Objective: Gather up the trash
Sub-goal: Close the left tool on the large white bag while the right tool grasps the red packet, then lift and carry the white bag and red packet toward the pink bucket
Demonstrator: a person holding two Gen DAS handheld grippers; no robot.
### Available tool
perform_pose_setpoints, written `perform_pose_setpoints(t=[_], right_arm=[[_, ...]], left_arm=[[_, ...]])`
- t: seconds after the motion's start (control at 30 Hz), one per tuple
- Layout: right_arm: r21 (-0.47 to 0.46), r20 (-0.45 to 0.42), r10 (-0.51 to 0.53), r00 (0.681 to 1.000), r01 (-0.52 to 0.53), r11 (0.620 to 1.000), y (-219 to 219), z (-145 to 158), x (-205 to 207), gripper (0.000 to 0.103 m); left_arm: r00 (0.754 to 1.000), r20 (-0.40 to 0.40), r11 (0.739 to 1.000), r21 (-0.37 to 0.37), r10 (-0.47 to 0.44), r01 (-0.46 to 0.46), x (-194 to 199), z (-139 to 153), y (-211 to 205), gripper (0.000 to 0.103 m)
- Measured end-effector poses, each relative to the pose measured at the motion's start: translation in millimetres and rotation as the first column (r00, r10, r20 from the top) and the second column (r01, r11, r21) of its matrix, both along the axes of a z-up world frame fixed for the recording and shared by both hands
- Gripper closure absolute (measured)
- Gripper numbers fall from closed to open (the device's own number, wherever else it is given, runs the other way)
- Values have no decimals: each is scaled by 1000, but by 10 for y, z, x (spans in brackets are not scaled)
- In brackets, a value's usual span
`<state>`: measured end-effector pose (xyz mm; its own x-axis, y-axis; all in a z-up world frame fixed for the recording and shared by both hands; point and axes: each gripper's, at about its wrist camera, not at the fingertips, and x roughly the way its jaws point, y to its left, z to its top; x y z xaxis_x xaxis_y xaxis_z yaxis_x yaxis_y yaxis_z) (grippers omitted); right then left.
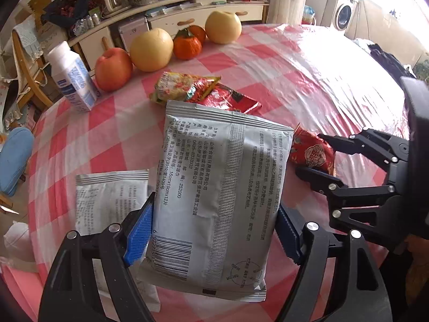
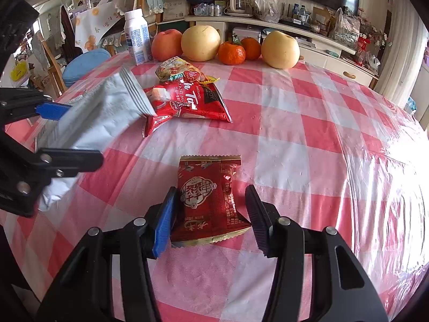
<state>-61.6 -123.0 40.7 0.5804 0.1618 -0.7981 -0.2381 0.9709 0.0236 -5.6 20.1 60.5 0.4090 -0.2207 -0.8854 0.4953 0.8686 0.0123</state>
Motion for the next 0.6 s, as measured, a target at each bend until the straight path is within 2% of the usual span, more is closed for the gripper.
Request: perform_pose_setpoints(t=[0.27, 0.6], right_arm=[[-3, 10, -16, 1000, 16, 1000, 3, 7, -15, 52], [35, 22, -35, 999, 35, 999, -13, 36, -51, 52]], left_arm=[[993, 78, 992, -91, 91, -83, -102, 414, 450, 23], [963, 131, 961, -179, 237, -212, -128, 712, 1042, 23]])
